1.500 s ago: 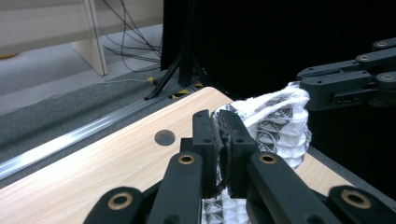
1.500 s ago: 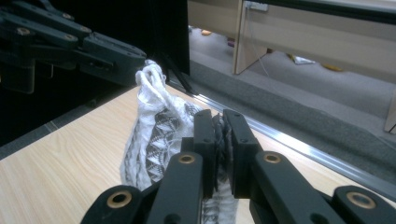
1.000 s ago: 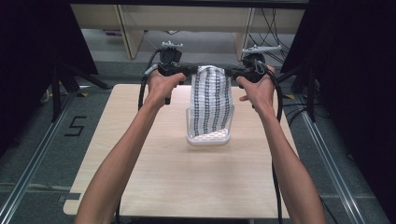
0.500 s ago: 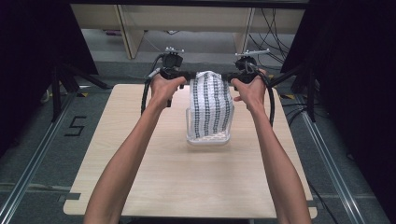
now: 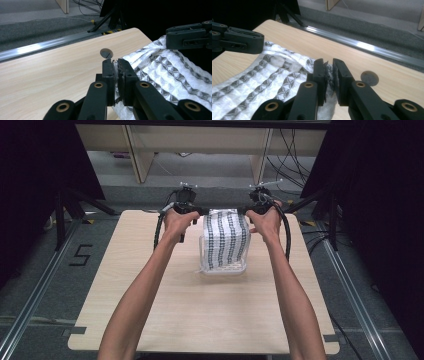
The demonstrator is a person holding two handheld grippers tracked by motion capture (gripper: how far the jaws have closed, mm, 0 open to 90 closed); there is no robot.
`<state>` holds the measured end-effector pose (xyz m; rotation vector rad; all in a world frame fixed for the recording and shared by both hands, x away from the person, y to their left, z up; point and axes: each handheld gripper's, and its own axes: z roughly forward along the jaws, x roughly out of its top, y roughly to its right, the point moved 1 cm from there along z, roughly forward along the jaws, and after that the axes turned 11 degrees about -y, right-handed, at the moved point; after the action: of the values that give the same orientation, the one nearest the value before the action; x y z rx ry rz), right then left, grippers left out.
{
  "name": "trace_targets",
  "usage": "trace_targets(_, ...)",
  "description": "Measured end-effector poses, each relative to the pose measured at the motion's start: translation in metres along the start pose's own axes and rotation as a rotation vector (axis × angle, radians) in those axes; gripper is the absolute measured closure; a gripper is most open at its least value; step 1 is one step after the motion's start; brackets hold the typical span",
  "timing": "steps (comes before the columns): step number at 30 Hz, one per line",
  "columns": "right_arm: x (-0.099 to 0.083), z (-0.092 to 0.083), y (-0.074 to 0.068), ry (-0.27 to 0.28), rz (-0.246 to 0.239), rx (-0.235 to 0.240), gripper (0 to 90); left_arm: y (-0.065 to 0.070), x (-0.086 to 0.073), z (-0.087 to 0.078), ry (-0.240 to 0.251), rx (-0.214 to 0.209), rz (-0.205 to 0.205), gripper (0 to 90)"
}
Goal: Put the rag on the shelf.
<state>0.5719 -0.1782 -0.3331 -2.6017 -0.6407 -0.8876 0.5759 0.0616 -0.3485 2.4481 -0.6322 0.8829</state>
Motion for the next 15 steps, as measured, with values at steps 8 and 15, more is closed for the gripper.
trace_targets(8,-0.004,0.007,0.005,-0.008,0.019,0.001,71.6,-0.003,-0.008,0.011,-0.082,0.015,-0.008,75.1)
trace_targets(15,-0.006,0.005,0.006,-0.001,0.015,0.007,68.5,-0.002,-0.010,0.012,-0.102,0.034,-0.036,58.0)
